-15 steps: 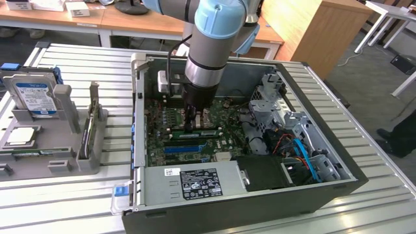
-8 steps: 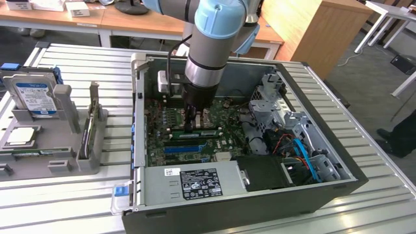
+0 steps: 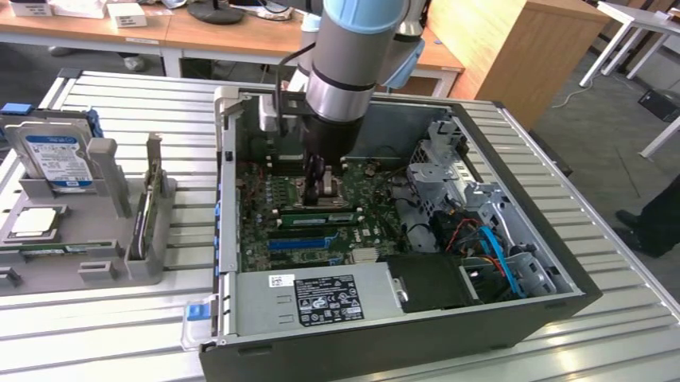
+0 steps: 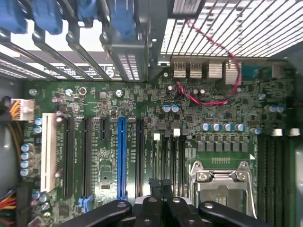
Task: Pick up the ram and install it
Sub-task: 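Press down the ram until it locks into place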
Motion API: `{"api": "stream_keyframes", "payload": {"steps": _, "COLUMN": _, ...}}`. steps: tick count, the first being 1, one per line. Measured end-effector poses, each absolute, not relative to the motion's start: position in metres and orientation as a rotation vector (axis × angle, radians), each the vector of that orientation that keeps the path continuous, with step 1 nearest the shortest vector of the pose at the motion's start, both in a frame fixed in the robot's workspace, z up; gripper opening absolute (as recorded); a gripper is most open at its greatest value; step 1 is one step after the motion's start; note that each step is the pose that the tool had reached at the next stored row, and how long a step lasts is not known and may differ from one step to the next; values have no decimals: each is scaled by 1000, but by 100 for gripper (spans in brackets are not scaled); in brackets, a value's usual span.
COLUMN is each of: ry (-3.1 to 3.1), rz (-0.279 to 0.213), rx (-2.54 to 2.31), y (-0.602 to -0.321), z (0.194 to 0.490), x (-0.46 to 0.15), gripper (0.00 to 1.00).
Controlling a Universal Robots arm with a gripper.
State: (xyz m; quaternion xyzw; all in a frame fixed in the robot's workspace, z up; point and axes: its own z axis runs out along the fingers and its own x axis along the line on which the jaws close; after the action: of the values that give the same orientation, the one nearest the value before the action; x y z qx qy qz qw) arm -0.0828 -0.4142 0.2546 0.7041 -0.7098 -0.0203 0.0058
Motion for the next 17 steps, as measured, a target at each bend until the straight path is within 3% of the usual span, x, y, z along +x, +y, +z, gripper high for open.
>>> {"api": "stream_keyframes", "payload": {"steps": 17, "ry": -2222, "rz": -64, "rx": 2204, "y": -414, "z": 283, "x": -83, "gripper": 11}}
